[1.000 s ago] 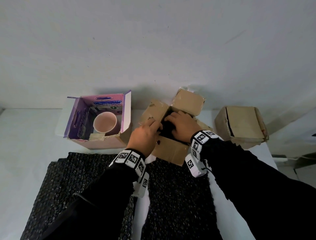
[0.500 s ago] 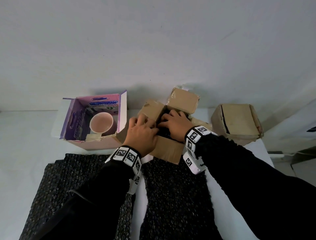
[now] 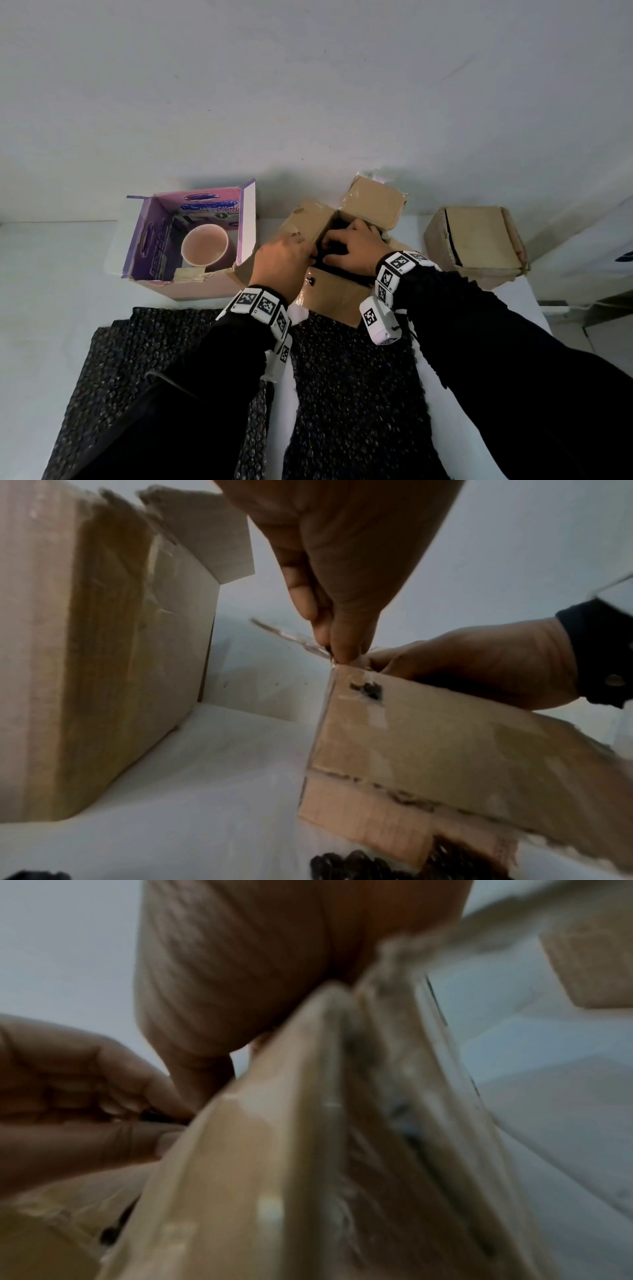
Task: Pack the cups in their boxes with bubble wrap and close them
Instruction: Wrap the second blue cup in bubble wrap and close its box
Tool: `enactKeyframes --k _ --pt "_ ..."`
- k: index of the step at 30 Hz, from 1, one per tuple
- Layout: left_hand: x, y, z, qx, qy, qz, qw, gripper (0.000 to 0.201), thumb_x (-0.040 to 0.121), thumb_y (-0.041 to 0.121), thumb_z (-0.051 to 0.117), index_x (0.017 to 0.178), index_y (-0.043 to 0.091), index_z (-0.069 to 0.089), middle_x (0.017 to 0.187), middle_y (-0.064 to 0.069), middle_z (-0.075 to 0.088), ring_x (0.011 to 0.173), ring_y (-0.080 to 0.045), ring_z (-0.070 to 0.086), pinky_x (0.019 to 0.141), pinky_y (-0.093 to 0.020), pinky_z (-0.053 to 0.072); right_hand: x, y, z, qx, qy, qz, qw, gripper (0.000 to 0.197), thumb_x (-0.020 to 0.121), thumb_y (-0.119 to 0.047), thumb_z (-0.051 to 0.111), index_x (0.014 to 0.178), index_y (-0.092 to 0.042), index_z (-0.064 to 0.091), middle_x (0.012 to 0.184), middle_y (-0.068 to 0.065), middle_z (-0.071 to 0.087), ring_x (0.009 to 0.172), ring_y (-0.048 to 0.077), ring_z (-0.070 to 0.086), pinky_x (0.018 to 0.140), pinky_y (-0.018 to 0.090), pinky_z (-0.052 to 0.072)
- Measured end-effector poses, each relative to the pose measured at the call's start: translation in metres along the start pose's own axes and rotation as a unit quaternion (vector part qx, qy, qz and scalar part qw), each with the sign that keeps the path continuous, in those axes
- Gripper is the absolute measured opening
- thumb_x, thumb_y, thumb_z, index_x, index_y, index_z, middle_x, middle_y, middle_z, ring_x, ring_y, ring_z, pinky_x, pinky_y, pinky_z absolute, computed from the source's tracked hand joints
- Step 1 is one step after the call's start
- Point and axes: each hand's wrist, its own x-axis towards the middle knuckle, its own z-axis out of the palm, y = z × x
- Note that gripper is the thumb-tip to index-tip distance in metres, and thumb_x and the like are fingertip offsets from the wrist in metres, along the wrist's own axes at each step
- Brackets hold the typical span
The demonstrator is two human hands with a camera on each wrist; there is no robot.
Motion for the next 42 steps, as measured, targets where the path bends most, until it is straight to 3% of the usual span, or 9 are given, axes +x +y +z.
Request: enactKeyframes --k 2,7,14,18,23,30,33,35,42 --pt "-0.002 0.001 0.002 0.062 0.01 0.052 0.997 0.008 0.077 0.029 0.074 0.07 0.024 0.074 0.069 0.007 0.066 0.079 -0.022 0.057 0.064 -0.032 0.043 0.003 0.0 0.001 0.012 0.006 0.005 1.0 0.031 0.072 -0.067 0.057 0.098 -0.051 0.053 0.107 0.002 0.041 0.111 0.032 0.038 0.101 0.048 0.033" --pt "-0.01 0.002 0.011 0.106 0.023 0.096 0.989 0.039 0.088 0.041 0.041 0.075 0.025 0.075 0.079 0.01 0.068 0.098 -0.024 0.051 0.08 -0.038 0.033 0.011 -0.008 0.006 0.023 0.032 0.023 0.999 0.039 0.057 -0.068 0.048 0.088 -0.046 0.053 0.105 0.004 0.051 0.11 0.033 0.044 0.095 0.046 0.039" --pt "-0.016 0.005 0.012 0.116 -0.014 0.108 0.987 0.037 0.086 0.04 0.036 0.081 0.021 0.067 0.082 0.006 0.067 0.1 -0.026 0.051 0.083 -0.04 0.03 0.011 -0.008 0.013 0.026 0.112 0.012 0.993 0.025 0.07 -0.047 0.059 0.079 -0.031 0.043 0.088 0.002 0.052 0.087 0.028 0.05 0.067 0.035 0.041" --pt "-0.017 0.009 0.016 0.121 -0.009 0.1 0.988 0.033 0.085 0.037 0.038 0.084 0.015 0.062 0.081 -0.003 0.064 0.099 -0.029 0.051 0.082 -0.041 0.031 0.004 -0.001 0.01 0.044 0.143 -0.092 0.985 0.019 0.078 -0.025 0.065 0.092 -0.032 0.055 0.092 -0.005 0.064 0.088 0.022 0.056 0.075 0.04 0.049" --pt "-0.016 0.016 0.017 0.123 -0.03 0.077 0.989 0.038 0.084 0.037 0.036 0.077 0.016 0.067 0.086 -0.005 0.063 0.1 -0.03 0.048 0.083 -0.044 0.028 -0.002 0.003 0.007 -0.019 0.127 -0.121 0.984 0.045 0.082 -0.006 0.051 0.108 -0.037 0.07 0.111 -0.011 0.066 0.101 0.022 0.049 0.089 0.043 0.038" --pt "-0.015 0.018 0.006 0.139 -0.058 0.067 0.986 0.062 0.088 0.059 0.023 0.086 0.02 0.071 0.095 0.004 0.064 0.117 -0.028 0.044 0.099 -0.053 0.02 -0.006 0.0 0.011 -0.152 0.085 -0.102 0.98 0.046 0.083 -0.026 0.064 0.127 -0.038 0.058 0.123 -0.005 0.051 0.113 0.025 0.035 0.089 0.038 0.032" --pt "-0.012 0.015 0.001 0.167 -0.097 0.091 0.977 0.058 0.077 0.07 0.039 0.087 0.02 0.066 0.096 0.007 0.063 0.123 -0.026 0.039 0.102 -0.054 0.015 -0.01 0.0 0.013 -0.113 0.15 -0.076 0.979 0.044 0.077 -0.013 0.061 0.12 -0.024 0.062 0.122 0.001 0.054 0.113 0.024 0.04 0.091 0.039 0.04" --pt "-0.007 0.012 0.001 0.191 -0.12 0.101 0.969 0.046 0.078 0.063 0.053 0.095 0.023 0.066 0.103 0.009 0.063 0.127 -0.024 0.035 0.1 -0.053 0.012 -0.013 0.003 0.01 -0.046 0.201 -0.022 0.978 0.044 0.072 -0.005 0.06 0.114 -0.017 0.063 0.118 0.003 0.056 0.111 0.024 0.047 0.087 0.038 0.045" --pt "0.007 0.015 0.004 0.212 -0.12 0.103 0.964 0.025 0.086 0.043 0.06 0.099 0.024 0.07 0.102 0.007 0.063 0.122 -0.026 0.035 0.097 -0.05 0.017 -0.014 0.007 0.01 -0.122 0.162 0.01 0.979 0.041 0.078 -0.018 0.065 0.119 -0.019 0.059 0.115 0.004 0.064 0.106 0.026 0.057 0.083 0.038 0.049"
